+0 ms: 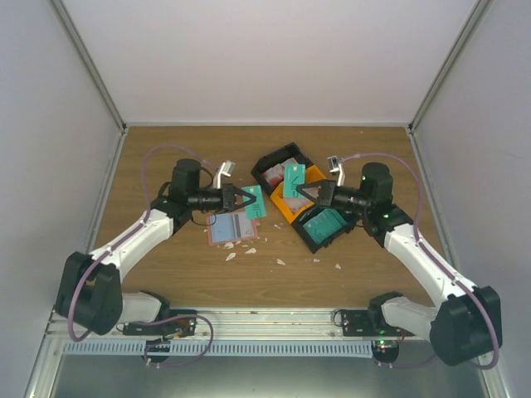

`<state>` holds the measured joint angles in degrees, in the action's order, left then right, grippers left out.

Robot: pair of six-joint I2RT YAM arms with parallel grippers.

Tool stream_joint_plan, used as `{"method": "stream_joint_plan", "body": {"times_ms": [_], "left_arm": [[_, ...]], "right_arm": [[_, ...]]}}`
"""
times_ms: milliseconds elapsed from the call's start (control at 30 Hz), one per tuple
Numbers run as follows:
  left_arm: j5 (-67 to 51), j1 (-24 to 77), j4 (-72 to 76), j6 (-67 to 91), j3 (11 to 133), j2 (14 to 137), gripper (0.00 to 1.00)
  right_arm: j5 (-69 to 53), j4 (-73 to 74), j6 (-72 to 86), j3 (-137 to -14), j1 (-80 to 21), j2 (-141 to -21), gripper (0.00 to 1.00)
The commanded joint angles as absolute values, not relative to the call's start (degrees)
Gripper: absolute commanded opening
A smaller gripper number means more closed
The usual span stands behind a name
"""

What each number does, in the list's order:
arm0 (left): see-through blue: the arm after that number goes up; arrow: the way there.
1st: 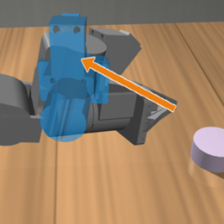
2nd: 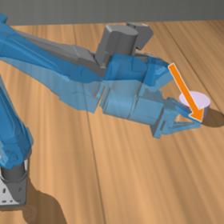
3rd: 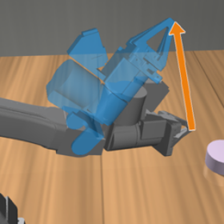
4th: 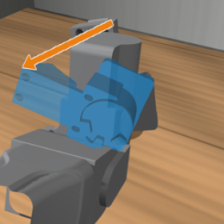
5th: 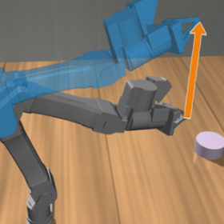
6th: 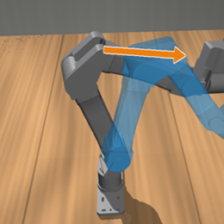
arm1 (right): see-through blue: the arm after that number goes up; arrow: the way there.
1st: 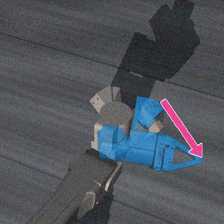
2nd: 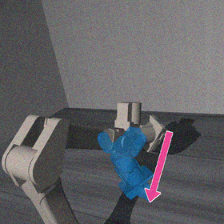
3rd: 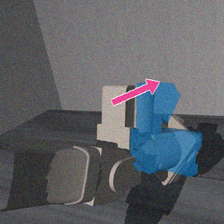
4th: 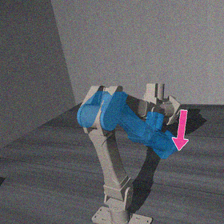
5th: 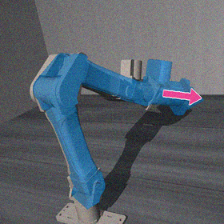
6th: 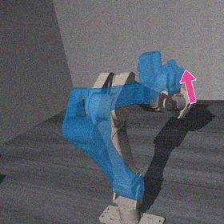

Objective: Put the credit cards into the card holder
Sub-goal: Adjust the credit card, then insert the credit card into the card holder.

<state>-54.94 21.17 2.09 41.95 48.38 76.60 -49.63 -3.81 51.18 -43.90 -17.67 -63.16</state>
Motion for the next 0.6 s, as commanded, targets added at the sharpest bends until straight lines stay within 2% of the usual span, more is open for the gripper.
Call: {"method": "stream_joint_plan", "body": {"times_ms": [0,100,300,567], "left_arm": [[-36.77,18.43,-14.71,31.66,45.78,70.14,0.0],[-29.32,16.82,-18.58,30.77,42.88,68.09,0.0],[-22.19,13.69,-22.03,30.35,38.51,66.4,0.0],[-18.88,10.57,-24.0,28.06,36.77,69.5,0.0]], "right_arm": [[-45.12,-0.25,44.86,-44.95,-19.49,-67.84,0.01],[-42.94,-1.66,44.42,-45.23,-24.68,-72.87,0.0],[-39.13,-7.41,46.62,-49.3,-36.89,-86.98,0.0],[-35.33,-11.63,50.27,-55.49,-41.47,-102.4,0.01]]}}
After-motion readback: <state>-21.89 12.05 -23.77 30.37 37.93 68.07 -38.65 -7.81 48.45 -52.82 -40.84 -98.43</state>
